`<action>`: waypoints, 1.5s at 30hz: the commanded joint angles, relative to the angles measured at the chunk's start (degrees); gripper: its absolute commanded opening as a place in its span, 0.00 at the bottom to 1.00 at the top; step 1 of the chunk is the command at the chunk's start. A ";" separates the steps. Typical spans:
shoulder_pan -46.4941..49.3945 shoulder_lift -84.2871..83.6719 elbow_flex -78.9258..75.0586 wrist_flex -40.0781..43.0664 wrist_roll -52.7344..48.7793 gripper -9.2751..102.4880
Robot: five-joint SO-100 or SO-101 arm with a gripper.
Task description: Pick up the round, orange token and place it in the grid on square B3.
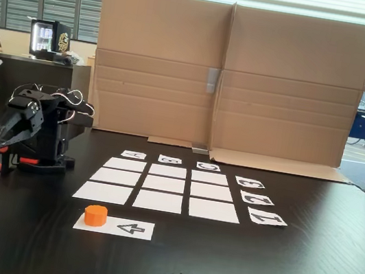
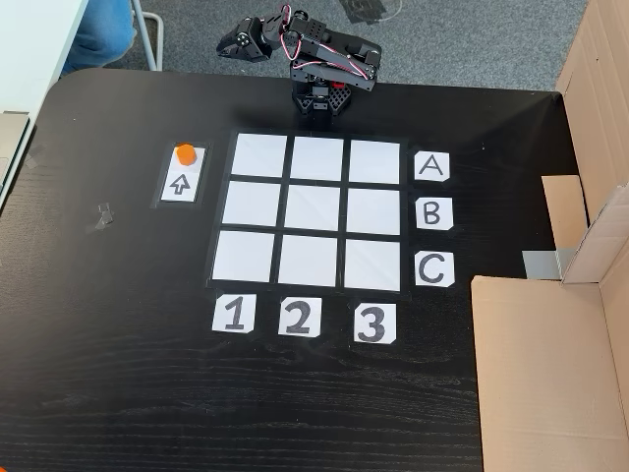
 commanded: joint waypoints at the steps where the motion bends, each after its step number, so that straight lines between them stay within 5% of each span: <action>1: -0.09 0.62 0.00 -0.26 -3.43 0.08; 25: -1.05 0.00 -0.18 -0.35 -4.39 0.08; 34: -6.06 -17.31 -9.76 -1.67 -8.88 0.08; 40: -11.25 -28.65 -21.71 5.71 -11.34 0.08; 45: -15.38 -38.67 -30.06 11.07 -14.41 0.24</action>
